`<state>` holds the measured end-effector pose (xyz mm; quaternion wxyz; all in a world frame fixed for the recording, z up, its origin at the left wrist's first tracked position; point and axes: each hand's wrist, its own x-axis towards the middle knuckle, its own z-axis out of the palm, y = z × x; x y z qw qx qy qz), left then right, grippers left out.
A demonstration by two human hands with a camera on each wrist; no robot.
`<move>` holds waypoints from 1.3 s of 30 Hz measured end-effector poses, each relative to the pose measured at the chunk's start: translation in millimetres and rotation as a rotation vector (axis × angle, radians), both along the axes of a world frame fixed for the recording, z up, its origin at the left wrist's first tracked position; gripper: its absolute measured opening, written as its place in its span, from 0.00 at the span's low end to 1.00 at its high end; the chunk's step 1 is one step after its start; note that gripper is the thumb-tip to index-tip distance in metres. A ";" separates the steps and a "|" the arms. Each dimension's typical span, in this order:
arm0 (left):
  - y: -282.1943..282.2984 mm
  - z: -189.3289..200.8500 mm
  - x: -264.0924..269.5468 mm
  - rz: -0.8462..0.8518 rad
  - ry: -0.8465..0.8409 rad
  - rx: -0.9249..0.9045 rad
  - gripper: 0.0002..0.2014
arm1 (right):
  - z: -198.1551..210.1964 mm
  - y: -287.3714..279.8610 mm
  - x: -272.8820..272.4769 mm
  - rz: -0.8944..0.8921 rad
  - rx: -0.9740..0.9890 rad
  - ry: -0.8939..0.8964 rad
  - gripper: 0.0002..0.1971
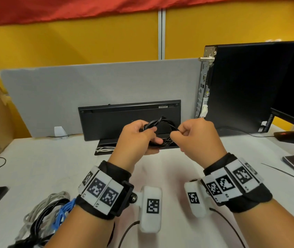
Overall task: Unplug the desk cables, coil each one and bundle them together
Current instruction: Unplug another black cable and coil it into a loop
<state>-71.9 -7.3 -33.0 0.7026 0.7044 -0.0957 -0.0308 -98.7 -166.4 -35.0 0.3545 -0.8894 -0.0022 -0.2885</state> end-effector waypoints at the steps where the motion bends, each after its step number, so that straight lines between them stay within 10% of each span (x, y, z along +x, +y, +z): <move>1: 1.5 0.9 -0.4 -0.020 -0.003 0.035 0.02 | 0.1 -0.7 0.4 0.013 -0.023 0.005 0.11; 7: 10.3 4.7 0.8 -0.105 -0.100 0.161 0.21 | 0.5 -8.9 5.0 0.115 0.033 0.080 0.08; 16: 7.3 3.0 -0.9 -0.142 -0.124 0.104 0.15 | 6.5 -8.1 7.7 0.342 0.829 0.258 0.14; 26: 1.4 -0.4 2.3 0.050 -0.325 0.348 0.13 | 20.8 -10.3 -4.3 0.417 1.039 0.386 0.11; 39: 0.3 5.4 1.3 -0.054 -0.049 -0.161 0.10 | 6.7 -20.7 2.3 0.022 0.066 -0.043 0.03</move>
